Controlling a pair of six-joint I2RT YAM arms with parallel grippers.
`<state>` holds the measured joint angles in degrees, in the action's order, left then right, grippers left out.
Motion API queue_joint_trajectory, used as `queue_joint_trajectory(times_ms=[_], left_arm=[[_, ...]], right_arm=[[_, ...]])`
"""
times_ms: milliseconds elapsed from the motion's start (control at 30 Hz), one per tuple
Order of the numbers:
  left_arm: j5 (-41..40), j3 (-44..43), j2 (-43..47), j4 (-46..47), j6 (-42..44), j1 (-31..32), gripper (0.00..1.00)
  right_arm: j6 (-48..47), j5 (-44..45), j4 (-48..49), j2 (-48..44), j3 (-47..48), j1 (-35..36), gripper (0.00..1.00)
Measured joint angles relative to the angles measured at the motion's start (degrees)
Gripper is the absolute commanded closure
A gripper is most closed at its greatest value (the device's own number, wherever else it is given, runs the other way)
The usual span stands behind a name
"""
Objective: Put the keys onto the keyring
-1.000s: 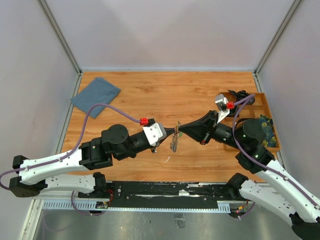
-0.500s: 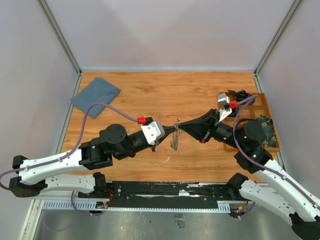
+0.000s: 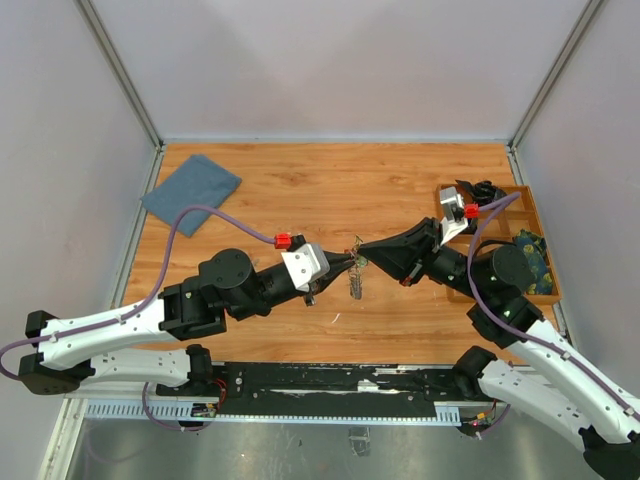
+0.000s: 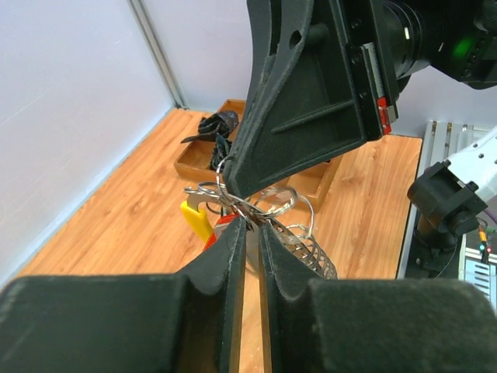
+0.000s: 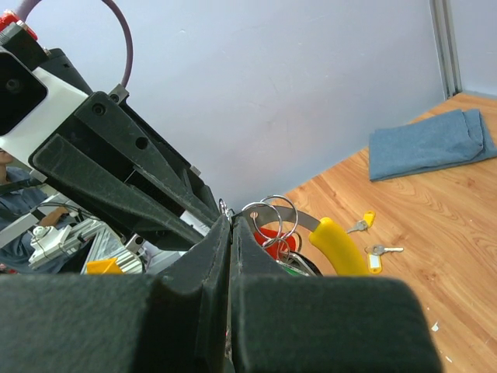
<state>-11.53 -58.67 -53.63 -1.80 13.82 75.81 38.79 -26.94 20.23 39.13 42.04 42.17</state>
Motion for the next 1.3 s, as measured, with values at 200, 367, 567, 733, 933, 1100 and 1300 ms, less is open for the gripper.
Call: queue_joint_trajectory(times_ms=[200,367,567,733,933,1100,1300], left_arm=[[1.03,0.33,0.13,0.5,-0.42,0.09,0.74],[2.32,1.49,1.95,1.77,-1.27,0.15,0.71],[3.65,2.71,6.56,4.72,-2.78,0.55,0.7],[5.22,2.89,7.67,9.44,-4.42,0.55,0.7],[8.24,2.89,5.33,13.2,-5.92,0.55,0.69],[10.29,2.89,3.37,14.01,-6.8,0.55,0.68],[11.72,2.89,2.67,15.69,-7.65,0.55,0.68]], right_arm=[[-0.26,-0.07,1.92,0.0,-0.33,0.0,0.99],[-2.36,-0.79,3.28,-0.92,-0.61,0.0,0.99],[-6.03,-2.32,7.34,-3.23,-3.23,0.0,0.99],[-7.32,-4.94,11.93,-3.43,-4.33,-0.02,0.99],[-7.76,-8.81,17.7,-3.06,-4.39,-0.02,0.99],[-8.04,-11.21,19.47,-3.08,-4.39,0.0,1.0],[-8.41,-12.74,20.09,-3.1,-4.39,0.0,1.0]])
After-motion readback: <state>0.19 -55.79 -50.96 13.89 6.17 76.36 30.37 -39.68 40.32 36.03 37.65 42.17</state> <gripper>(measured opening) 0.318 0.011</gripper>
